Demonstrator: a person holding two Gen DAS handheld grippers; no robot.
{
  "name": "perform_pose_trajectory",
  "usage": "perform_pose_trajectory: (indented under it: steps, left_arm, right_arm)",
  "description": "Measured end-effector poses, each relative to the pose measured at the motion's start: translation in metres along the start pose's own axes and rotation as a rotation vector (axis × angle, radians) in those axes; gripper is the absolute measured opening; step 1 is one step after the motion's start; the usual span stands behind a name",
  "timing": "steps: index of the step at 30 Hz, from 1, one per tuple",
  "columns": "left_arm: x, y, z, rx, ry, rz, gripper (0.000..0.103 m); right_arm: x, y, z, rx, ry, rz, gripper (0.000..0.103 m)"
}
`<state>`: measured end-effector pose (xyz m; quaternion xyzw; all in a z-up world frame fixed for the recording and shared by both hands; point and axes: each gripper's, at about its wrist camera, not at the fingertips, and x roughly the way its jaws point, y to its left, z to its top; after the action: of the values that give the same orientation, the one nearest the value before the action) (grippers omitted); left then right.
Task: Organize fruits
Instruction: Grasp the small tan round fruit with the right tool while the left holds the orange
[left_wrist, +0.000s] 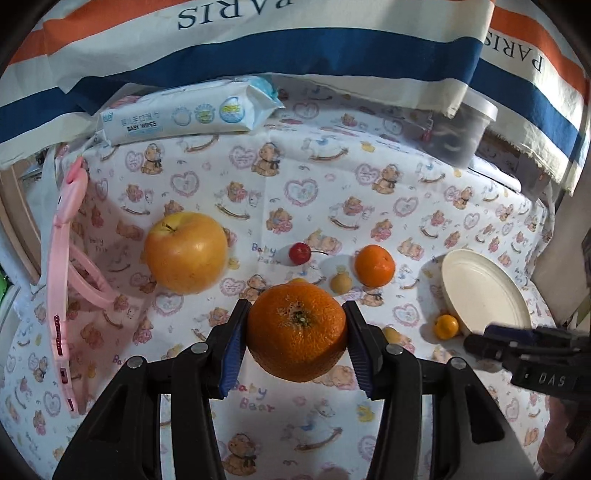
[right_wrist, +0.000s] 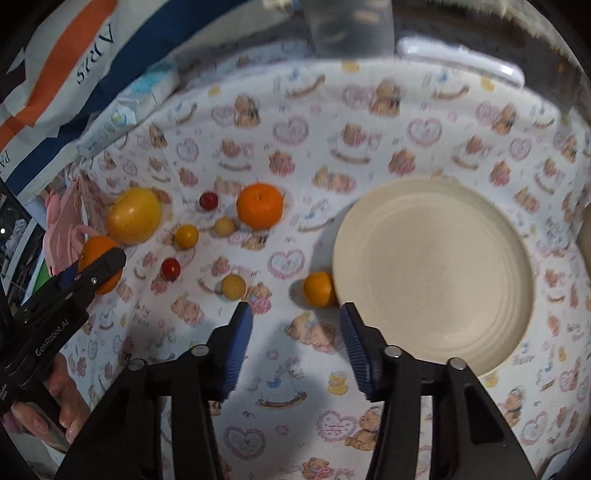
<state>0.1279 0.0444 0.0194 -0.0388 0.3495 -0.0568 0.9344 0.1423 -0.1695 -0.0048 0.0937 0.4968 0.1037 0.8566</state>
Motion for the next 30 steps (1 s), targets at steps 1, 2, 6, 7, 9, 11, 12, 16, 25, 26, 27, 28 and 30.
perform_pose_trajectory:
  steps: [1, 2, 6, 7, 9, 11, 12, 16, 25, 26, 27, 28, 30]
  left_arm:
    - [0.001, 0.001, 0.000, 0.003, -0.006, 0.020, 0.049]
    - [0.002, 0.001, -0.001, 0.007, -0.011, 0.040, 0.049]
    - [0.006, 0.002, -0.005, 0.014, 0.001, 0.037, 0.049]
    - [0.007, 0.000, -0.006, 0.020, 0.002, 0.037, 0.049]
    - [0.007, -0.005, -0.008, 0.037, -0.002, 0.046, 0.049]
    - [0.008, -0.009, -0.009, 0.048, -0.005, 0.051, 0.049]
    - [0.008, -0.010, -0.010, 0.047, -0.007, 0.054, 0.049]
    - [0.012, -0.009, -0.012, 0.045, 0.001, 0.057, 0.049]
    - [0.006, -0.005, -0.010, 0.025, -0.024, 0.063, 0.049]
    - [0.005, -0.005, -0.010, 0.028, -0.028, 0.064, 0.049]
    - [0.004, -0.006, -0.010, 0.030, -0.029, 0.062, 0.049]
    - [0.004, -0.006, -0.010, 0.030, -0.028, 0.060, 0.049]
    - [0.004, -0.006, -0.010, 0.029, -0.025, 0.056, 0.049]
  right_arm:
    - [0.002, 0.000, -0.001, 0.006, 0.005, 0.007, 0.050]
    - [0.005, 0.001, -0.002, 0.011, 0.011, 0.009, 0.050]
    - [0.020, 0.001, -0.003, 0.064, 0.045, -0.013, 0.048]
    - [0.021, 0.001, -0.003, 0.080, 0.051, -0.020, 0.047]
    - [0.028, -0.002, -0.002, 0.130, 0.058, -0.046, 0.045]
    - [0.034, -0.004, 0.000, 0.169, 0.057, -0.066, 0.045]
    - [0.038, -0.004, 0.002, 0.186, 0.052, -0.083, 0.045]
    - [0.041, -0.001, 0.004, 0.214, 0.007, -0.126, 0.043]
    - [0.060, 0.006, 0.013, 0.223, 0.001, -0.195, 0.036]
    - [0.063, 0.005, 0.014, 0.231, 0.004, -0.199, 0.036]
    - [0.065, 0.003, 0.016, 0.244, 0.002, -0.198, 0.035]
    - [0.066, 0.002, 0.017, 0.254, -0.007, -0.199, 0.035]
    - [0.069, 0.000, 0.021, 0.282, -0.012, -0.201, 0.035]
